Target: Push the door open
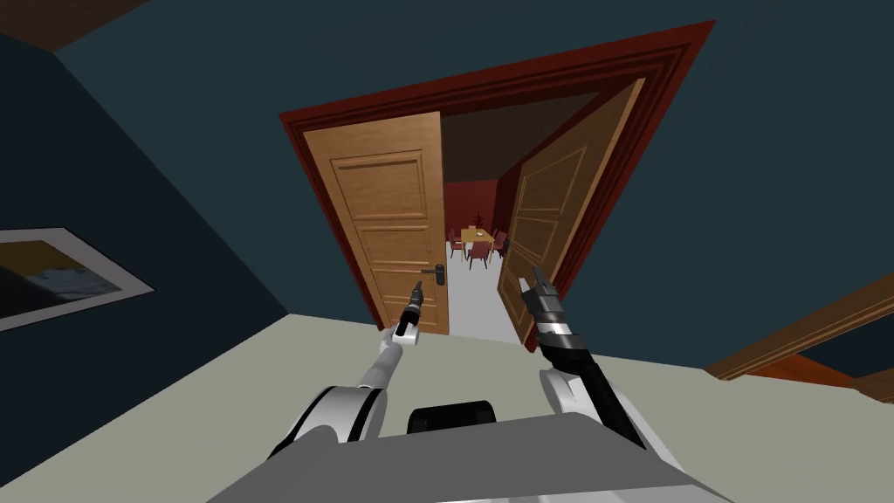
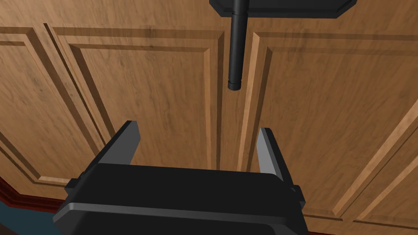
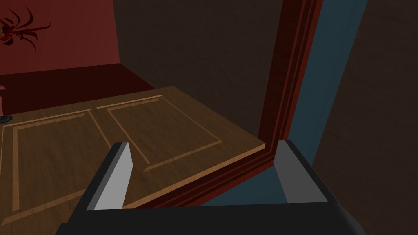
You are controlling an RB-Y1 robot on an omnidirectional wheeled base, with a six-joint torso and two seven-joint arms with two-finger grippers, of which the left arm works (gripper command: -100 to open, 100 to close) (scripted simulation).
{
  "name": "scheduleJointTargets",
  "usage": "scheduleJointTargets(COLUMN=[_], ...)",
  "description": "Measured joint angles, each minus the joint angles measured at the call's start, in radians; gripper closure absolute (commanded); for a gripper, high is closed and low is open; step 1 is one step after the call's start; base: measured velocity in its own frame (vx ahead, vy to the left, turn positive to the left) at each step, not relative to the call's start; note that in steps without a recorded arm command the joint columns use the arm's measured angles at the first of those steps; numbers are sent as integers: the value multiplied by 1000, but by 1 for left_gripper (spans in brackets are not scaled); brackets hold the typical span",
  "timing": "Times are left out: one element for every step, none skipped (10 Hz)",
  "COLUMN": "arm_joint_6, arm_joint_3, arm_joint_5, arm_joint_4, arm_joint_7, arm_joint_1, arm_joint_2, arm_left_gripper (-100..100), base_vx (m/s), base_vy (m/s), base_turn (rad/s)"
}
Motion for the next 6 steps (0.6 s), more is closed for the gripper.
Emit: scheduleJointTargets(arm_joint_6=[4,0,-2,-4,-3,-6], arm_joint_3=[-1,1,2,3,2,2], arm_joint_5=[-2,-1,-2,-3,-4,-4], arm_joint_4=[16,38,63,85,98,118], arm_joint_7=[1,2,1,0,2,4], arm_joint_1=[-9,-23,-39,-50,-58,-69], arm_joint_2=[-6,-7,-11,-19,-23,-25], arm_left_gripper=[-100,-100,-100,-100,-100,-100], base_vx=[68,58,80,68,48,55], base_vy=[25,20,37,34,26,28], base_turn=[-9,-30,-45,-33,-20,-22])
